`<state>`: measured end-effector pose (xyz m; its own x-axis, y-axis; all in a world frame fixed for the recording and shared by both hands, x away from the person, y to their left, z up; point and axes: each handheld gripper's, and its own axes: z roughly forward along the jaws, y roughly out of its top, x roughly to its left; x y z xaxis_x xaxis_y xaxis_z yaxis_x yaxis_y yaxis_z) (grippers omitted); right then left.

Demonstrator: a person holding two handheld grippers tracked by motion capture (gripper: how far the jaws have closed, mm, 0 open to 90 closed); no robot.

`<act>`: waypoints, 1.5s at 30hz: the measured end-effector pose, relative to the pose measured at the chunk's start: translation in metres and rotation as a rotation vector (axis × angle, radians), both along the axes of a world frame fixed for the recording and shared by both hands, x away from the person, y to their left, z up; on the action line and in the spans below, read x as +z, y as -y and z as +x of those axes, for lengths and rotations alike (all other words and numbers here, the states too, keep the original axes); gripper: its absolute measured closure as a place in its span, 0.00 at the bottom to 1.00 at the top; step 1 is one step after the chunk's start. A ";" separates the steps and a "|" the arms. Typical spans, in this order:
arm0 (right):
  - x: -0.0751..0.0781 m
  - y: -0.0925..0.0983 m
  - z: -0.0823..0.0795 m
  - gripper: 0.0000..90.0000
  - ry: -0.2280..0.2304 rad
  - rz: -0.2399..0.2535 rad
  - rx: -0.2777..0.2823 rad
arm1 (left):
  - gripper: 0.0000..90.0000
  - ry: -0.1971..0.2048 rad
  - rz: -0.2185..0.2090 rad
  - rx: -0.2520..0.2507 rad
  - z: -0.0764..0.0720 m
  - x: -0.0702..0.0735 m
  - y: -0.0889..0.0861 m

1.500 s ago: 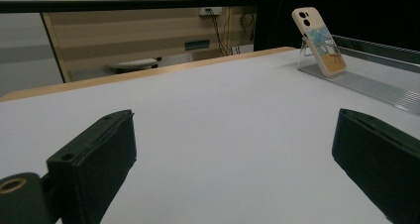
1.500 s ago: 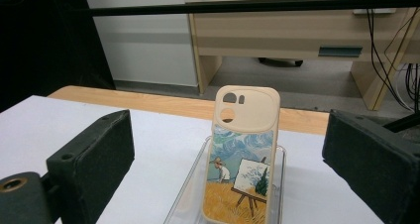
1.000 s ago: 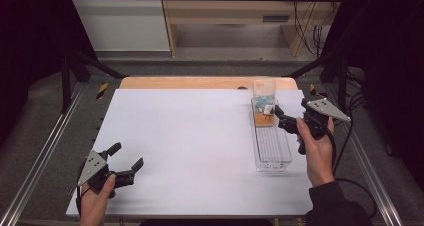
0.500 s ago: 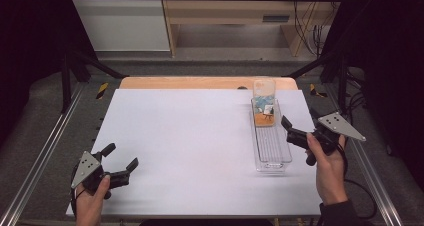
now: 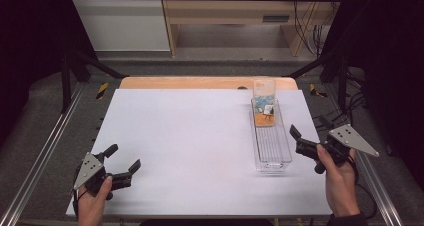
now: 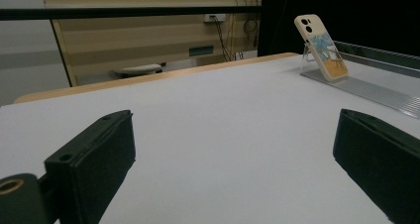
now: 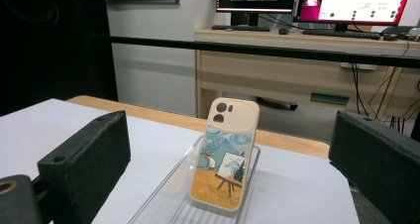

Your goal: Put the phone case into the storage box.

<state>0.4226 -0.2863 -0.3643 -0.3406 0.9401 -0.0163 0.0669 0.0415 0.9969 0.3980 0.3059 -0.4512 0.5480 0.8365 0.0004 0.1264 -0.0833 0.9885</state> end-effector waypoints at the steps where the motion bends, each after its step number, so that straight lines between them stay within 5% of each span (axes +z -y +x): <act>1: -0.001 0.001 -0.001 0.03 0.001 0.001 -0.001 | 0.03 0.001 0.000 -0.003 0.000 0.000 0.000; 25: -0.038 0.017 -0.030 0.02 0.005 0.022 0.025 | 0.02 0.007 0.001 -0.013 0.000 0.000 0.000; 45: -0.061 0.011 -0.037 0.03 -0.006 0.007 0.066 | 0.02 0.013 0.008 -0.028 0.000 0.000 0.001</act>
<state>0.3858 -0.2976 -0.4253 -0.4015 0.9159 -0.0071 0.0706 0.0387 0.9968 0.3977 0.3044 -0.4510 0.5708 0.8210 0.0144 0.1107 -0.0943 0.9894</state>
